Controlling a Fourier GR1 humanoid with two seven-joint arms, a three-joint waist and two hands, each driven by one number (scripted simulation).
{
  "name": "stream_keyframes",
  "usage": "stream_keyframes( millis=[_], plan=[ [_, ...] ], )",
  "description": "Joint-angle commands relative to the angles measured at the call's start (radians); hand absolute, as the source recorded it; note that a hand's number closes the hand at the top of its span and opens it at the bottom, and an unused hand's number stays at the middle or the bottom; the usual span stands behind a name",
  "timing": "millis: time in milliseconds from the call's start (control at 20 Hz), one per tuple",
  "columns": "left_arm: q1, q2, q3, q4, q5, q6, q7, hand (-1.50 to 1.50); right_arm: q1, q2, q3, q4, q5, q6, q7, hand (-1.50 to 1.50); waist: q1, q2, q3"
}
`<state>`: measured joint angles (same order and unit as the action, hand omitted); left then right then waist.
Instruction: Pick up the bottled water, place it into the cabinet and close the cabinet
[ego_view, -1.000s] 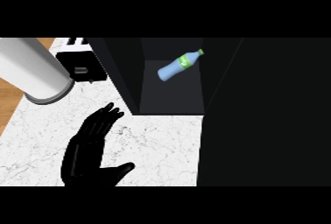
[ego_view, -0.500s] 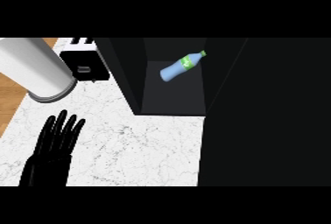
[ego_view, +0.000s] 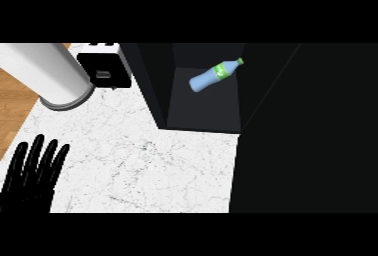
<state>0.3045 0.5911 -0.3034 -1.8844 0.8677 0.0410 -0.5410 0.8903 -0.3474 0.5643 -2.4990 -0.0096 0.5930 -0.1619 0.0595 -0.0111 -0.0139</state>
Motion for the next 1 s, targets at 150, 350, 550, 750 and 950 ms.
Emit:
stream_keyframes(
  millis=[150,350,550,750,950],
  plan=[
    [0.045,0.073,0.066,-0.001,0.04,-0.099,-0.005,-1.5,-0.079,0.0,0.25,-0.091,0.047,0.029,0.121,1.5,0.052,0.016,-0.002],
    [0.058,0.085,0.071,-0.03,0.056,-0.132,-0.003,-1.5,-0.142,0.012,0.235,-0.05,0.043,-0.013,0.162,1.5,0.089,0.027,-0.002],
    [0.061,0.119,0.087,-0.037,0.07,-0.172,0.01,-1.5,-0.204,0.017,0.226,-0.017,0.024,-0.031,0.181,1.5,0.123,0.034,-0.004],
    [0.051,0.137,0.099,-0.032,0.074,-0.186,0.019,-1.5,-0.271,-0.007,0.205,-0.013,0.019,-0.022,0.21,1.5,0.149,0.043,-0.006],
    [0.049,0.15,0.111,-0.017,0.088,-0.213,0.024,-1.5,-0.338,-0.033,0.173,-0.005,0.03,-0.011,0.23,1.5,0.169,0.048,-0.011]
  ],
)
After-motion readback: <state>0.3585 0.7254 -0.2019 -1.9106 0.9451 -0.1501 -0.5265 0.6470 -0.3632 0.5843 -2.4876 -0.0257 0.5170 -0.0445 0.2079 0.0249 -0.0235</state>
